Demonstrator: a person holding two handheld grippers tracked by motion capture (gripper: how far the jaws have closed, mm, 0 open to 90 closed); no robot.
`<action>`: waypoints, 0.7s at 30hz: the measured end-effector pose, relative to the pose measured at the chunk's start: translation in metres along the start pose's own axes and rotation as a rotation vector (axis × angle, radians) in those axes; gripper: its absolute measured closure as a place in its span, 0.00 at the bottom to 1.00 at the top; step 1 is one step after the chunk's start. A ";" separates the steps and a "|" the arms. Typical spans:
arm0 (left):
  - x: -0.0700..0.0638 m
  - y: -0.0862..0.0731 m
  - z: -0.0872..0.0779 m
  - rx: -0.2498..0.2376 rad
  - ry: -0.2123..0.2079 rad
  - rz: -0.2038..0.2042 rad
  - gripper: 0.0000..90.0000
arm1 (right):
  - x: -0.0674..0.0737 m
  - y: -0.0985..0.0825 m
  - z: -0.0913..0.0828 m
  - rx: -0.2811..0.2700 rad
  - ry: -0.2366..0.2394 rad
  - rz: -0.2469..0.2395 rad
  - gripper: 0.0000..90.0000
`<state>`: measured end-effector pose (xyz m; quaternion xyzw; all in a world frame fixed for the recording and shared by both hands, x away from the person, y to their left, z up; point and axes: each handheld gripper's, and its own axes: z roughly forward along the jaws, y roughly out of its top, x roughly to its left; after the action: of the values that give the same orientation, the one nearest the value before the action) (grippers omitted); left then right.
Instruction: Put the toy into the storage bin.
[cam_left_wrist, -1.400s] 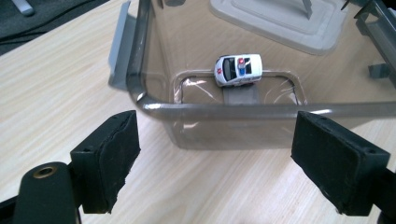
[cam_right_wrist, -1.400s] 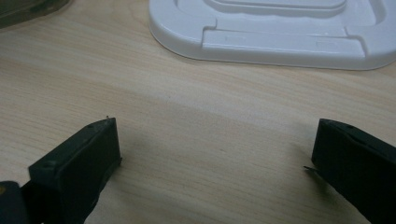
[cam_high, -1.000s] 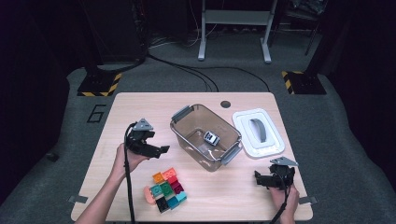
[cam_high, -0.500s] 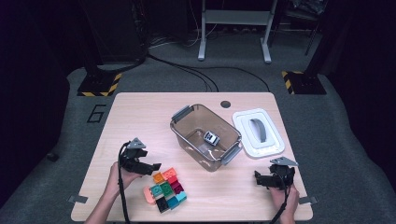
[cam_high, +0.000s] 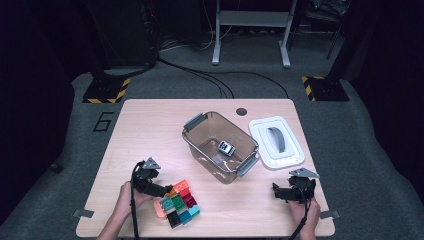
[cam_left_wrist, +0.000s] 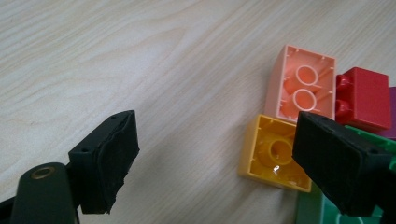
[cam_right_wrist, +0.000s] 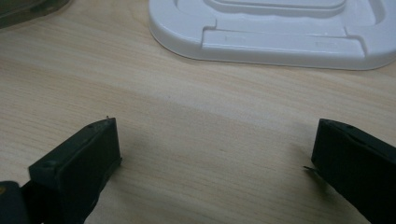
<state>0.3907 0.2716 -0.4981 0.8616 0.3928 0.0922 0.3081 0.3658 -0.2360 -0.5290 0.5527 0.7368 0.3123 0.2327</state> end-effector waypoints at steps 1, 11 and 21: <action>0.001 0.000 0.001 -0.002 0.011 -0.001 0.17 | 0.000 0.000 0.000 0.000 0.000 0.000 0.00; 0.022 -0.002 0.000 -0.021 0.061 -0.050 0.19 | 0.000 0.000 0.000 0.000 0.000 0.001 0.00; 0.014 0.004 -0.007 -0.039 0.024 -0.001 0.21 | 0.000 0.000 0.000 0.000 0.000 0.000 0.00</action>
<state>0.3995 0.2827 -0.4907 0.8542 0.3949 0.1098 0.3200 0.3658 -0.2360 -0.5290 0.5528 0.7367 0.3122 0.2328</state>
